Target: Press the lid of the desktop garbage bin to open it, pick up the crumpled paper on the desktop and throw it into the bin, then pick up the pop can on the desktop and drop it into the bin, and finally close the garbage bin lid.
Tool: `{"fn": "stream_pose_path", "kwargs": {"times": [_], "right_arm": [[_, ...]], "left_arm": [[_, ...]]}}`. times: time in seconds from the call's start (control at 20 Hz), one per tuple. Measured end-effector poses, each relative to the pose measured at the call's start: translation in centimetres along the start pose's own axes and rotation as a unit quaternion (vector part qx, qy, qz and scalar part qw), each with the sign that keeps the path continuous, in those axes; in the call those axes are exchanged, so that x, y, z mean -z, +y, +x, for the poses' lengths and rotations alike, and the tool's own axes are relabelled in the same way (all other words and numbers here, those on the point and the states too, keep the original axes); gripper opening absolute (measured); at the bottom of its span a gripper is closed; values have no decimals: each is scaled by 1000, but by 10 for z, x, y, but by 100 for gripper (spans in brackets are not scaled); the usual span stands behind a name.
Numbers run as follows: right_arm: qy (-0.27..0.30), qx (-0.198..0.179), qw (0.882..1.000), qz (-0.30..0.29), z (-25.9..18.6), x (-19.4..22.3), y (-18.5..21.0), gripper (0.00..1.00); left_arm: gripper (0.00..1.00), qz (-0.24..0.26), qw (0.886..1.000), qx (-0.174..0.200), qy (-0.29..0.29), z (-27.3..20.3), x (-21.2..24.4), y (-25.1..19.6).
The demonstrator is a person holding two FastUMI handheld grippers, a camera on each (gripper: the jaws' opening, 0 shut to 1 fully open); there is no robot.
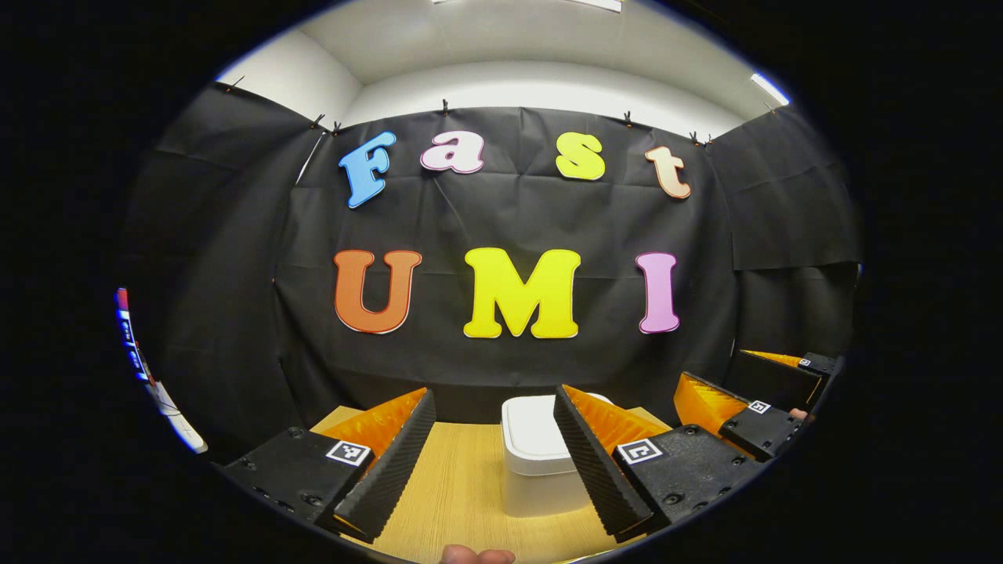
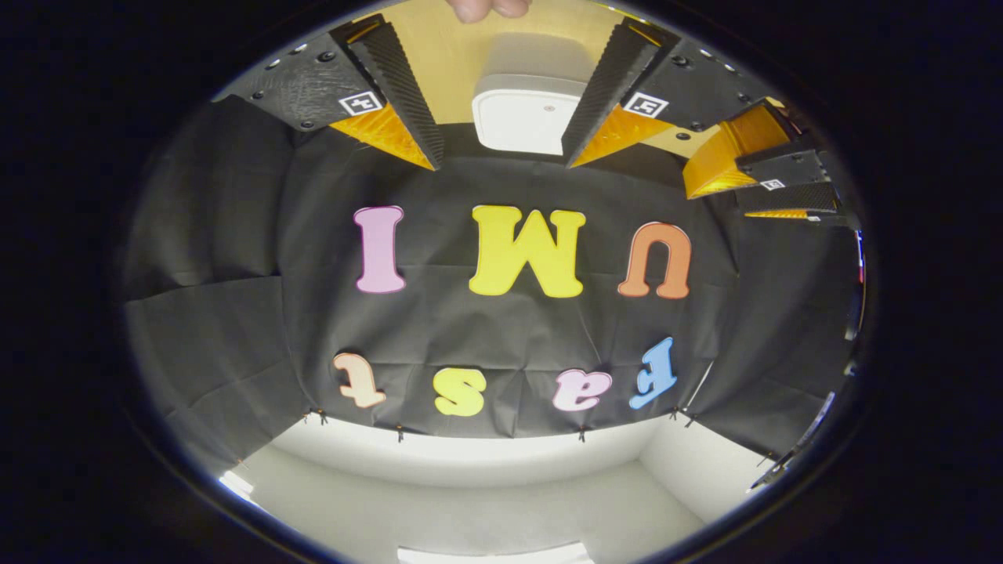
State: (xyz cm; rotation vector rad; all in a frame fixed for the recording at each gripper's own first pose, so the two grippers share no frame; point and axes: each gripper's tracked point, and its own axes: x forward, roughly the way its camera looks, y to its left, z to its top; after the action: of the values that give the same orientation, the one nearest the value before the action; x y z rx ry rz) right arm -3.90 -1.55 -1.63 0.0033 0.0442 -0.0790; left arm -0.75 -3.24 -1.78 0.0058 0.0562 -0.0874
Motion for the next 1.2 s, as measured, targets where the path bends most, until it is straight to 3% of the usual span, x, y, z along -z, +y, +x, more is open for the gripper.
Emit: {"fn": "stream_pose_path", "kwargs": {"times": [1.2], "right_arm": [[1,-7,1000,7,-1,0,15,95]], "left_arm": [[98,6,1000,-5,-5,-3,-1,10]]}}
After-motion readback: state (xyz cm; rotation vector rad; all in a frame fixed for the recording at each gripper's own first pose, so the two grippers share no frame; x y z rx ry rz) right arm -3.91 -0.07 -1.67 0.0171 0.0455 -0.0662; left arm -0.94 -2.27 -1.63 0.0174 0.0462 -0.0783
